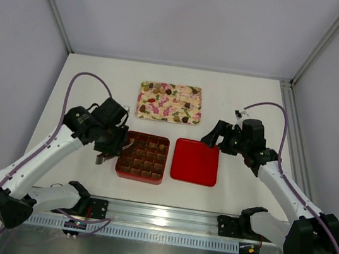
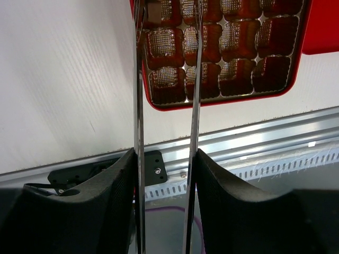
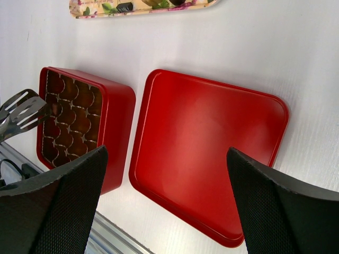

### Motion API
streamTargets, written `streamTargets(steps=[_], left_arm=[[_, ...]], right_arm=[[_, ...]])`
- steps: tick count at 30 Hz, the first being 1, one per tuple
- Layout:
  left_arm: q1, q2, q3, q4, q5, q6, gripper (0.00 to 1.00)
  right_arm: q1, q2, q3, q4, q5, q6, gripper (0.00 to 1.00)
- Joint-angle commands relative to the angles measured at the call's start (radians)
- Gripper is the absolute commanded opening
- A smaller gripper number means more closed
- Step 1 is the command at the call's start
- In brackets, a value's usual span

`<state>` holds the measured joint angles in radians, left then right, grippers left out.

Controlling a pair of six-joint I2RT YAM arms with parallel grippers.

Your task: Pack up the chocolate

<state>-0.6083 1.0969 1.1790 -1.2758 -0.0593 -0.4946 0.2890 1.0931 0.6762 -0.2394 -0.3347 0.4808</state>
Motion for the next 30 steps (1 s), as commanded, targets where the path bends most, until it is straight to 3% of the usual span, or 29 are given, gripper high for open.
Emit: streamTargets(steps=[1, 6, 15, 30], left_arm=[[0.002, -0.005, 0.014, 0.015, -0.011, -0.006, 0.46], [0.002, -0.008, 0.045, 0.003, -0.017, -0.004, 0.46], [0.002, 0.116, 0.267, 0.042, -0.048, 0.019, 0.48], [0.007, 0.716, 0.793, 0.191, 0.035, 0.113, 0.48]], right_arm=[[0.006, -0.015, 0.008, 0.032, 0.006, 0.005, 0.93], [0.006, -0.012, 0.008, 0.034, 0.003, 0.004, 0.93], [0.006, -0.013, 0.022, 0.025, 0.002, -0.002, 0.93], [0.006, -0.061, 0.042, -0.04, 0.019, -0.027, 0.93]])
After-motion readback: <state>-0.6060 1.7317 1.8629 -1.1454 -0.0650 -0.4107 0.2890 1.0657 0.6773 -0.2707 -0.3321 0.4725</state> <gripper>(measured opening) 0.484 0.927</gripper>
